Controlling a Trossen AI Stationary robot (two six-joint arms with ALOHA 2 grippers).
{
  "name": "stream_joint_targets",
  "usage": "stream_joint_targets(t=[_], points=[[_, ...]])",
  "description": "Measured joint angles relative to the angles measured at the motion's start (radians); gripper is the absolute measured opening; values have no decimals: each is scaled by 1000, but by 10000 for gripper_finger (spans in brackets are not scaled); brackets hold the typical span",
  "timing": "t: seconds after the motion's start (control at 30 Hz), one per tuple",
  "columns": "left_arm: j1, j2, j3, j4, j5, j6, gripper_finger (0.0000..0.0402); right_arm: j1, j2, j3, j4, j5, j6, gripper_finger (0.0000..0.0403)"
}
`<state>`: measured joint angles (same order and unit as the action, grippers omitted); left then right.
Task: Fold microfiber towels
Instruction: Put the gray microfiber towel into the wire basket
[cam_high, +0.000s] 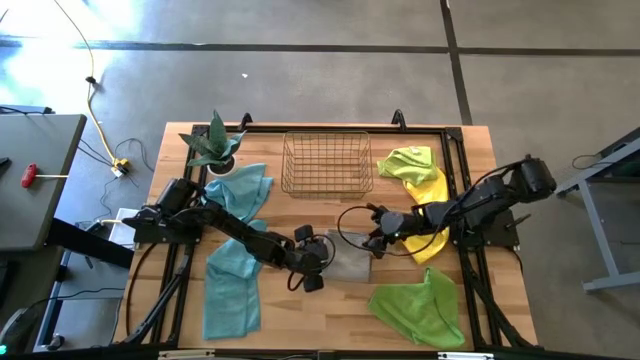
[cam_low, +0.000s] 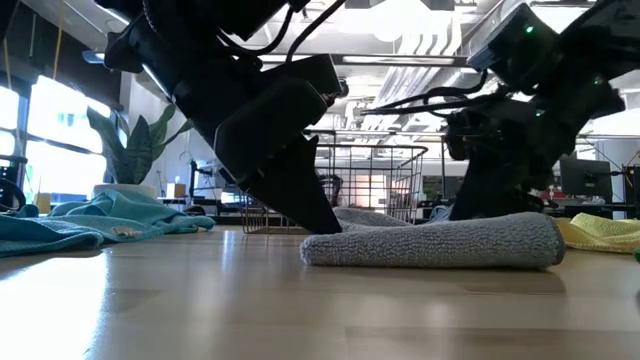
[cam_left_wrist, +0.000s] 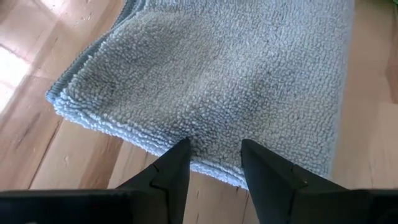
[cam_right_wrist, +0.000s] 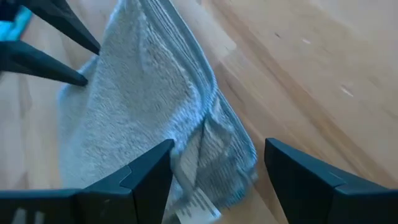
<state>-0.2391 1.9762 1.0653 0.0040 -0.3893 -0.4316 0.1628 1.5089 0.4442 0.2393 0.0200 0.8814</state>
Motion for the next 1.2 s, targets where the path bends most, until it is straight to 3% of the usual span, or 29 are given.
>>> stream_joint_targets(t=[0.43,0.6,0.83,1.2], points=[[24,0,0,5,-26,16,133,0,67,2,105,-68,-10,230],[32,0,0,15,-27,16,133,1,85,2,104,-50,-27,168],[7,-13,31,66,-74,42,133,1,89,0,92,2,-66,20],[-78,-189,48,-44,-145,12,133,2,48,31,64,23,-169,3]])
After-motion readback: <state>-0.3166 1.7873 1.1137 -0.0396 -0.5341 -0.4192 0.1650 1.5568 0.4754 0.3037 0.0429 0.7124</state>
